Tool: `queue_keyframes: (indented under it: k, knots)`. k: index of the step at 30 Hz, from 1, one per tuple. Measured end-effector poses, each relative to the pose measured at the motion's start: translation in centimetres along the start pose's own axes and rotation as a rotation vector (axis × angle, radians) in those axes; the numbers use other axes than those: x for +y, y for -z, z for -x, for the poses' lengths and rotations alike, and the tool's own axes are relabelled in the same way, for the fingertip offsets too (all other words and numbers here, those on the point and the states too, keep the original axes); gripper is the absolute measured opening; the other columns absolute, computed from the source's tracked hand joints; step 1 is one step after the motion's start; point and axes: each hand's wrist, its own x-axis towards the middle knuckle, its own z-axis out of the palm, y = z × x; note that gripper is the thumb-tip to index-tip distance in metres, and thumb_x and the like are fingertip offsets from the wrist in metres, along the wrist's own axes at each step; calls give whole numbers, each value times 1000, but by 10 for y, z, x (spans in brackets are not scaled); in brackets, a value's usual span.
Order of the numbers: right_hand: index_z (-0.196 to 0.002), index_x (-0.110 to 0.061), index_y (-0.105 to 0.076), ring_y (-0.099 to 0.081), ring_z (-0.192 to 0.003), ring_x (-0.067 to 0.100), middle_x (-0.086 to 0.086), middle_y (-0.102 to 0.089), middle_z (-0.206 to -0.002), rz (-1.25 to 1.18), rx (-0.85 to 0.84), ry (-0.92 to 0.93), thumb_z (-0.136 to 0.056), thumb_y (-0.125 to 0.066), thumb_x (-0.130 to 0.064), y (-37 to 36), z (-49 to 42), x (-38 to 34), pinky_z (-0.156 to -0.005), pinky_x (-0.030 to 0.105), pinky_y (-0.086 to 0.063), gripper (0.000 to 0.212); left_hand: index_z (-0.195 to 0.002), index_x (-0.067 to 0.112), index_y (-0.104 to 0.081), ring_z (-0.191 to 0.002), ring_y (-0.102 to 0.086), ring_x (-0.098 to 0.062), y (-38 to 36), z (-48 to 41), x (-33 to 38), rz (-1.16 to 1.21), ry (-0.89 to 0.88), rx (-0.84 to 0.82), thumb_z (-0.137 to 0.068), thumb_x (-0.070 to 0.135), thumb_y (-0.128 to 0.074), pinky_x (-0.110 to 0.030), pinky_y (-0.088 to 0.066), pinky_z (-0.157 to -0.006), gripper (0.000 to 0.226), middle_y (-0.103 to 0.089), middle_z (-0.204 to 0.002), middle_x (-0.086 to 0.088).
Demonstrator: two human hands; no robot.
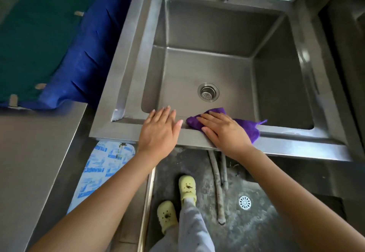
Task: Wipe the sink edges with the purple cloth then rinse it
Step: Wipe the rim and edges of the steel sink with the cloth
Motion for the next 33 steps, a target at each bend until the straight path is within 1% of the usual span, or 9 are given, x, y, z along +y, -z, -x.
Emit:
queue_keyframes:
  k: [6,9,13,17,22,25,27,30,33]
  knots:
    - [-110,-16,-67,-62,-102,24,1,-68,-116,67,228,-52,-93,-36,-36,-21,0,-34,-87,35,-50,40,-143,12,-35,-142,-27,-16,4,1,1,-21,2,-32,-85,49,11,-33,-12,-119,82,-34,-152,-5]
    - [-106,-16,-65,-59,-93,26,1,-66,-110,151,272,-135,-93,-37,-38,-17,25,-8,-77,37,-50,38,-144,14,-32,-143,-25,-14,3,0,-1,-30,-1,-31,-85,50,12,-32,-10,-119,83,-32,-153,-4]
    - [-100,-15,-62,-53,-86,30,3,-64,-103,246,258,-227,-94,-32,-37,-5,48,34,-73,40,-46,38,-145,15,-29,-144,-22,-14,1,0,-1,-56,-7,-34,-83,51,14,-32,-8,-119,84,-29,-154,-3]
    - [-89,-14,-60,-51,-77,31,5,-63,-89,271,356,-292,-94,-36,-32,-8,44,22,-67,39,-41,30,-145,14,-29,-144,-22,-15,2,0,2,-75,-8,-37,-84,51,15,-33,-8,-119,84,-28,-154,-3]
    - [-95,-18,-63,-52,-79,27,0,-64,-95,239,326,-235,-94,-40,-32,-25,18,-24,-69,37,-41,27,-144,12,-33,-143,-25,-17,2,-2,3,-97,2,-47,-92,48,2,-35,-11,-119,72,-32,-153,-6]
    - [-103,-20,-64,-54,-82,25,-3,-66,-101,167,338,-171,-94,-39,-35,-27,21,-24,-73,36,-45,30,-145,12,-28,-145,-20,-16,2,-2,5,-93,26,-73,-97,45,-5,-34,-8,-120,63,-27,-155,-5]
    - [-110,-20,-65,-57,-90,24,-5,-68,-108,60,350,-138,-94,-38,-36,-24,27,-13,-79,36,-47,35,-146,11,-26,-145,-18,-16,2,-2,12,-75,23,-80,-96,47,-2,-33,-6,-120,66,-24,-156,-6]
    - [-113,-18,-66,-58,-98,24,-5,-69,-114,-76,343,-127,-92,-34,-34,-19,31,3,-88,37,-47,42,-146,10,-25,-145,-17,-17,0,-1,44,-21,-98,-76,-87,54,7,-31,-2,-118,81,-25,-155,-7]
    - [-111,-18,-67,-57,-93,24,-5,-69,-115,-55,356,-136,-92,-34,-34,-13,41,29,-85,39,-48,41,-146,8,-25,-145,-17,-17,-7,-2,85,9,-167,-85,-86,54,9,-31,-2,-119,83,-25,-155,-7]
